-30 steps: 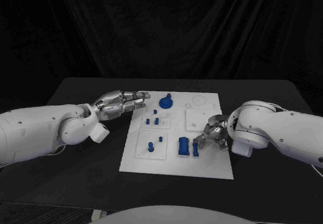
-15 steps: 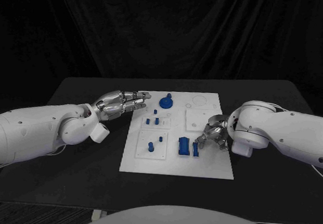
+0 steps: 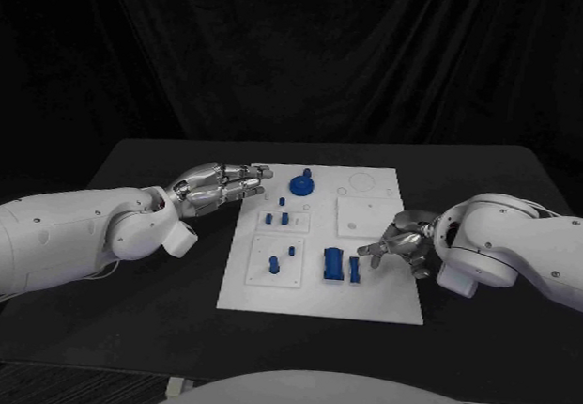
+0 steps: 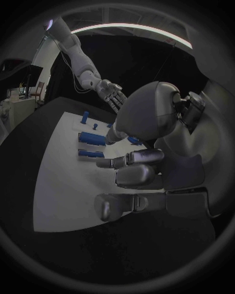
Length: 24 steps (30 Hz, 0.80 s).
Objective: Assemble the parts on the task board
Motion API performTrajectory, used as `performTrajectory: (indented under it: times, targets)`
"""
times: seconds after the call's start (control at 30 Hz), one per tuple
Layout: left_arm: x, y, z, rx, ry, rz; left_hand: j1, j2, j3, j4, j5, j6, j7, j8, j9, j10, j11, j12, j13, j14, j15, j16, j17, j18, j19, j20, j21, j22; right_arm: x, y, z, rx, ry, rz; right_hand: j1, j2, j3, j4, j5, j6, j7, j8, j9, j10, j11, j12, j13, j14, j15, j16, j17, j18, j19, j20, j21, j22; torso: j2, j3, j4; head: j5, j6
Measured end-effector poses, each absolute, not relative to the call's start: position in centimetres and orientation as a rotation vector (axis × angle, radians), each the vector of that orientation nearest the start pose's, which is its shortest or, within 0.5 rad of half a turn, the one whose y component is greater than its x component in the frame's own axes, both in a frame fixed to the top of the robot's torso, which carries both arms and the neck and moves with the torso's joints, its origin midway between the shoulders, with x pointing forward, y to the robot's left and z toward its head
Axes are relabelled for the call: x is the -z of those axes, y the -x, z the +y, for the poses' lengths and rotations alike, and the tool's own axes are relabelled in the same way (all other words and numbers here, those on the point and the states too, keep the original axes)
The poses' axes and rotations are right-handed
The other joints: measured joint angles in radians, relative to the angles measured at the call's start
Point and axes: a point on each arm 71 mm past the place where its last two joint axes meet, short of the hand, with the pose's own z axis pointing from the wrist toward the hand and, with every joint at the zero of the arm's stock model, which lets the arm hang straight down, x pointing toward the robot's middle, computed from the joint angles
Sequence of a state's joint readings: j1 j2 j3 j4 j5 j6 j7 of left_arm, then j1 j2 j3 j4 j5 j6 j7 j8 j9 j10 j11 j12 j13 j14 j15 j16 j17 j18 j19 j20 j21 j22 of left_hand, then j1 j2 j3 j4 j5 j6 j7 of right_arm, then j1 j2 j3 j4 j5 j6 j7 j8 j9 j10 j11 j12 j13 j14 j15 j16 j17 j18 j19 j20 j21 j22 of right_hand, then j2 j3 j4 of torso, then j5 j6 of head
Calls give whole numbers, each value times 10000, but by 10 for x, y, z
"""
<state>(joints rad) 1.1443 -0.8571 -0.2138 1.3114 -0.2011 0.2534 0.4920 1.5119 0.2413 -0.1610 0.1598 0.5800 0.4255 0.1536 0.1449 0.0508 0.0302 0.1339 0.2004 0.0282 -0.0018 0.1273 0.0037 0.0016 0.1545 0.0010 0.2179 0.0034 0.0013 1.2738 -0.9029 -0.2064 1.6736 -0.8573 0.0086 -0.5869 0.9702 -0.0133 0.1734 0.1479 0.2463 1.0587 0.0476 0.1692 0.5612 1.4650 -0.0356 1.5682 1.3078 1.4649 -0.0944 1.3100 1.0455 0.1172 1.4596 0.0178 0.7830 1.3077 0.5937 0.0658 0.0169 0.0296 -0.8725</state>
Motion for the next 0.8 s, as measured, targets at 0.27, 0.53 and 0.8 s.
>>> performTrajectory:
  times: [0.27,0.53,0.8]
  targets:
    - [267,-465,254,17627,8792,18154,0,0,29,-29,0,0,0,39,10,0,0,45,3,22,52,0,1,0,0,0,0,1,224,-416,-213,-6305,-3241,22389,2162,-262,474,-1186,928,-147,-123,447,137,0,0,0,-1,0,0,786,1309,-164,37,-37,1698,-1,-2,2,2,-13,0]
    - [266,-464,254,17743,8738,17972,0,0,82,-81,0,133,15,86,14,97,97,323,47,22,52,0,-3,-1,-19,54,0,2,234,-407,-211,-6734,-1333,20444,2995,-294,226,-871,346,-952,-199,2085,1166,19,-164,0,-2,4,-111,767,1214,-162,47,-96,1518,-2,-7,2,1,31,0]
    - [258,-459,256,18090,8489,17002,-531,-238,-525,1149,-1690,999,-47,431,69,1002,68,1392,147,278,155,267,101,0,138,210,101,100,227,-410,-222,-8589,-1486,17527,1805,-180,-753,1304,288,-1384,244,2168,-7,-2963,425,-8023,-4002,-1893,482,-5345,-5824,475,-2061,523,-6051,-1381,-1,2,-3,74,0]
